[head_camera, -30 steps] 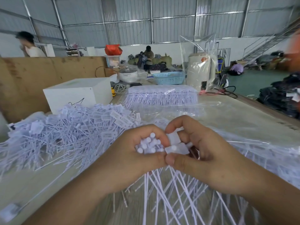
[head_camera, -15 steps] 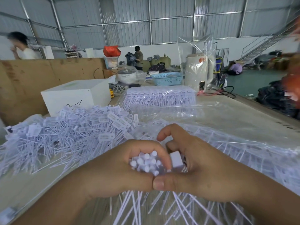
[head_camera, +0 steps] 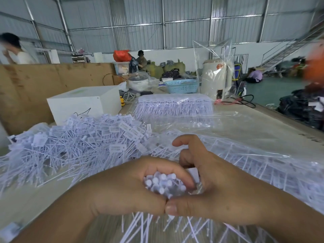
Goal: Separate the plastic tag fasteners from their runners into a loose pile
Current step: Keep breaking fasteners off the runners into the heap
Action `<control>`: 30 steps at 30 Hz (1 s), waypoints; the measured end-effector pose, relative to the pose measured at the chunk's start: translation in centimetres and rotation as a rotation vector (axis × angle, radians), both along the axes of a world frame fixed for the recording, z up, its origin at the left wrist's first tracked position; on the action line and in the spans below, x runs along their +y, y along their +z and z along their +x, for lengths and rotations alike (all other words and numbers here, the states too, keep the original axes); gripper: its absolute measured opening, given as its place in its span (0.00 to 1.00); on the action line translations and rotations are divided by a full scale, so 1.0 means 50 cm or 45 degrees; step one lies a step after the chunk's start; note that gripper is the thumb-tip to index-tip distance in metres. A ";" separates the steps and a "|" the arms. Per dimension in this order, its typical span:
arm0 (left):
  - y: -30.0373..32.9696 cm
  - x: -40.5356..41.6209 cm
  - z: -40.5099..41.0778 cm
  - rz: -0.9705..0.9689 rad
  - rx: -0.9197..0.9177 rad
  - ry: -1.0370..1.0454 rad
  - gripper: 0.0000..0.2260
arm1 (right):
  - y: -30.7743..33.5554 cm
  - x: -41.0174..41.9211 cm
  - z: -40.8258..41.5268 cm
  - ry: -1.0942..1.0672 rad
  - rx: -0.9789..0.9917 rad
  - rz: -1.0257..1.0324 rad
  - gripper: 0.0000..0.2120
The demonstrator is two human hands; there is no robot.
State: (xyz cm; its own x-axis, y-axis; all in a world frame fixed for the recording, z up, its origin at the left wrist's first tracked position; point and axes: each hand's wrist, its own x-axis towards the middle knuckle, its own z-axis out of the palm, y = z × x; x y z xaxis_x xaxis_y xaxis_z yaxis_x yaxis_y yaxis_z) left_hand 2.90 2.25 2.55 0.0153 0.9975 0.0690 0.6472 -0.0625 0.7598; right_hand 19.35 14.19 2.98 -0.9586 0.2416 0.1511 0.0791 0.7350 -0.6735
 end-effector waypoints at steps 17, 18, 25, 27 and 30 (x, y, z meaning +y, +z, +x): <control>0.019 -0.001 0.006 -0.014 -0.289 -0.060 0.11 | -0.016 0.068 -0.008 0.148 0.064 -0.453 0.17; 0.020 0.000 0.006 -0.012 -0.315 -0.066 0.11 | -0.014 0.070 -0.007 0.155 0.081 -0.458 0.16; 0.007 0.008 0.007 0.065 -0.695 -0.115 0.08 | -0.009 0.070 -0.001 0.155 0.262 -0.516 0.15; 0.005 0.009 0.007 0.086 -0.718 -0.102 0.08 | -0.009 0.070 -0.003 0.162 0.272 -0.507 0.14; 0.006 0.010 0.009 0.105 -0.741 -0.065 0.07 | -0.008 0.067 -0.003 0.189 0.273 -0.509 0.12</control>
